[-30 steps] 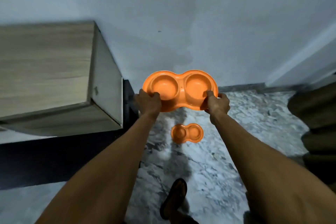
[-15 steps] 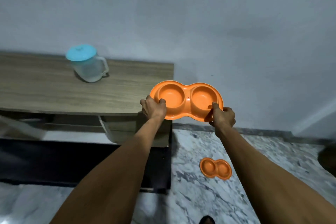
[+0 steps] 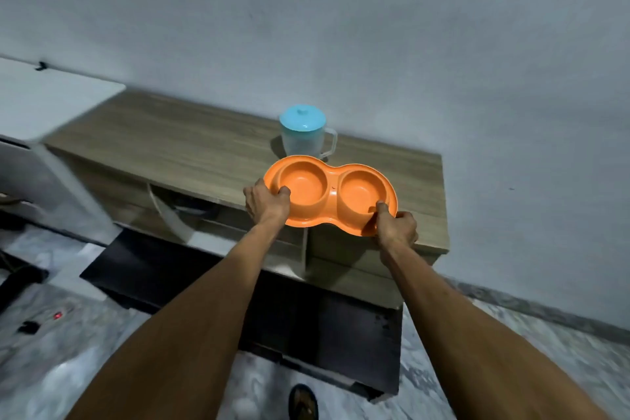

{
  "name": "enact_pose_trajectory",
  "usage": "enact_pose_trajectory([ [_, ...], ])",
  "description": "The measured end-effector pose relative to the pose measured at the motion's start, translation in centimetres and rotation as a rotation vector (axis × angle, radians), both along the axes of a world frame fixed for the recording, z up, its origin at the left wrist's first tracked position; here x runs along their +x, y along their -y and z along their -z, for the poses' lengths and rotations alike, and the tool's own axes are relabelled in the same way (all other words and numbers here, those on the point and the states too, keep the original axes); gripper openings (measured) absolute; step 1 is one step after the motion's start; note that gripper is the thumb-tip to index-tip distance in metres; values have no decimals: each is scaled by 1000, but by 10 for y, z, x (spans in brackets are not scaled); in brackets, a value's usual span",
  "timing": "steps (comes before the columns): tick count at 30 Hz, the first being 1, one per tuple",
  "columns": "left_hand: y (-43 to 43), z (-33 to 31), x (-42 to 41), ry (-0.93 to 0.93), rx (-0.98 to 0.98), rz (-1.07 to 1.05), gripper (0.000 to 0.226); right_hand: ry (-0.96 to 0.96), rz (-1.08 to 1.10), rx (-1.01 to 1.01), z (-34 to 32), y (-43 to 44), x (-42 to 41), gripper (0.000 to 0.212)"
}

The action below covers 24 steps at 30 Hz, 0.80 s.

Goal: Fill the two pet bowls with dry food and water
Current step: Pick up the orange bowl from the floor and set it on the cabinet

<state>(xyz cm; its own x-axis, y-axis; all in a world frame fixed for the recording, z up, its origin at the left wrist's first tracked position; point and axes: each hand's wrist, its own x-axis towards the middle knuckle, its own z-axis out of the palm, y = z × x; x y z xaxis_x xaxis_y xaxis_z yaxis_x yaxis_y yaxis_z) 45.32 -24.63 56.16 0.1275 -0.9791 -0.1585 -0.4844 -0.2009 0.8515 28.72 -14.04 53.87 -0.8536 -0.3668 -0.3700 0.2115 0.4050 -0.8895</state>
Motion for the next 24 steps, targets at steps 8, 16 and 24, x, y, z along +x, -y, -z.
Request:
enact_pose_trajectory([
  [8,104,32,79,21,1,-65,51,32,-48,31,23,113,72,48],
  [16,197,49,124,40,27,-97,60,51,-50,125,46,206,115,43],
  [24,274,69,143,81,66,-12,54,32,-15,218,61,274,135,41],
])
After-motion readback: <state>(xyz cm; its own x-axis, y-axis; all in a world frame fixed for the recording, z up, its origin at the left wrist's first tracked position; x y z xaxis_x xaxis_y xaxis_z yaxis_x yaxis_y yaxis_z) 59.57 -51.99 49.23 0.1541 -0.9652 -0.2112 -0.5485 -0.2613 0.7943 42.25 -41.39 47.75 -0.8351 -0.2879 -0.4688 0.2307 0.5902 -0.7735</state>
